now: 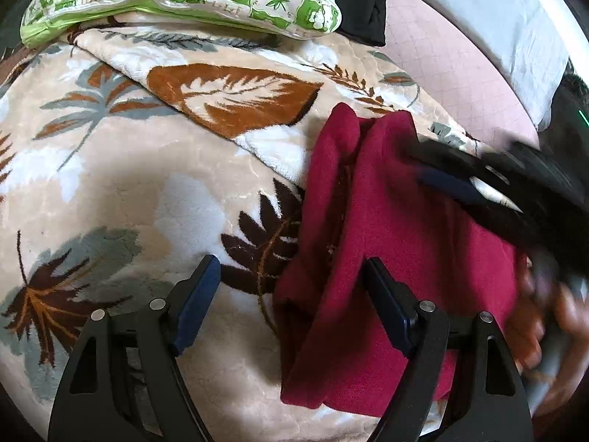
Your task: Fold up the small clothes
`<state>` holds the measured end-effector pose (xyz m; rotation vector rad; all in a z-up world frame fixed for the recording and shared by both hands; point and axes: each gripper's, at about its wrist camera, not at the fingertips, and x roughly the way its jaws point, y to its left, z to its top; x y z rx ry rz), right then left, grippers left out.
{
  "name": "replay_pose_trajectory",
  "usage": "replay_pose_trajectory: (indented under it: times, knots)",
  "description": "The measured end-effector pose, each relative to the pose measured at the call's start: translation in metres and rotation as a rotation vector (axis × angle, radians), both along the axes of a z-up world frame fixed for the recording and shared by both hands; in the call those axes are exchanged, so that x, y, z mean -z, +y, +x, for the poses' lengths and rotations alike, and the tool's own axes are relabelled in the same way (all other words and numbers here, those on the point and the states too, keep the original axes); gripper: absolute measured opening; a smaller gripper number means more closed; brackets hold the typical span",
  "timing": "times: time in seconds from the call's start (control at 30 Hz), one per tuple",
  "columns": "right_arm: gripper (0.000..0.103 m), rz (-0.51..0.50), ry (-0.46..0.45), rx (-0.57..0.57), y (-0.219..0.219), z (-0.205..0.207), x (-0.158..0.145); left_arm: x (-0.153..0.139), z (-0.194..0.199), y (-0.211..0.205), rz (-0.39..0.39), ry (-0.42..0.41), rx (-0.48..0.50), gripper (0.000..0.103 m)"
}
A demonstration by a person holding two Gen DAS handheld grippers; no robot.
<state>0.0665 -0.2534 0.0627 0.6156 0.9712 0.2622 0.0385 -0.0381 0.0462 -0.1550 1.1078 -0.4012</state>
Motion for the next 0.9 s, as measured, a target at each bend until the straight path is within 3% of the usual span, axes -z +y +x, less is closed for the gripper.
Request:
replay_pose_trajectory:
  times: [0.1, 0.33, 0.4, 0.47, 0.6, 0.7, 0.77, 0.83, 0.9]
  knots:
    - [0.042, -0.003, -0.036, 0.050, -0.039, -0.057, -0.010, 0.000, -0.002, -0.002, -0.009, 0.003, 0.009, 0.080]
    - [0.045, -0.144, 0.001, 0.282, -0.125, -0.187, -0.008, 0.001, -0.011, -0.010, -0.008, -0.011, 0.056, 0.081]
    - [0.050, -0.176, 0.007, 0.335, -0.141, -0.221, -0.005, 0.002, -0.013, -0.012, -0.003, -0.022, 0.058, 0.083]
    - [0.051, -0.168, -0.002, 0.388, -0.153, -0.253, 0.002, 0.002, -0.015, -0.014, -0.007, -0.024, 0.058, 0.083]
    - [0.057, -0.140, 0.030, 0.425, -0.158, -0.273, 0.010, 0.002, -0.018, -0.014, -0.038, 0.005, 0.073, 0.083]
    - [0.060, -0.065, -0.013, 0.454, -0.158, -0.283, 0.013, 0.002, -0.021, -0.017, -0.037, 0.006, 0.081, 0.083]
    - [0.069, -0.046, 0.004, 0.472, -0.160, -0.278, 0.022, 0.003, -0.024, -0.022, -0.019, -0.010, 0.084, 0.088]
    - [0.069, -0.040, 0.078, 0.471, -0.160, -0.268, 0.037, 0.004, -0.027, -0.028, -0.009, -0.019, 0.082, 0.089]
    - [0.070, -0.006, 0.042, 0.472, -0.161, -0.265, 0.043, 0.004, -0.029, -0.032, -0.007, -0.016, 0.098, 0.089]
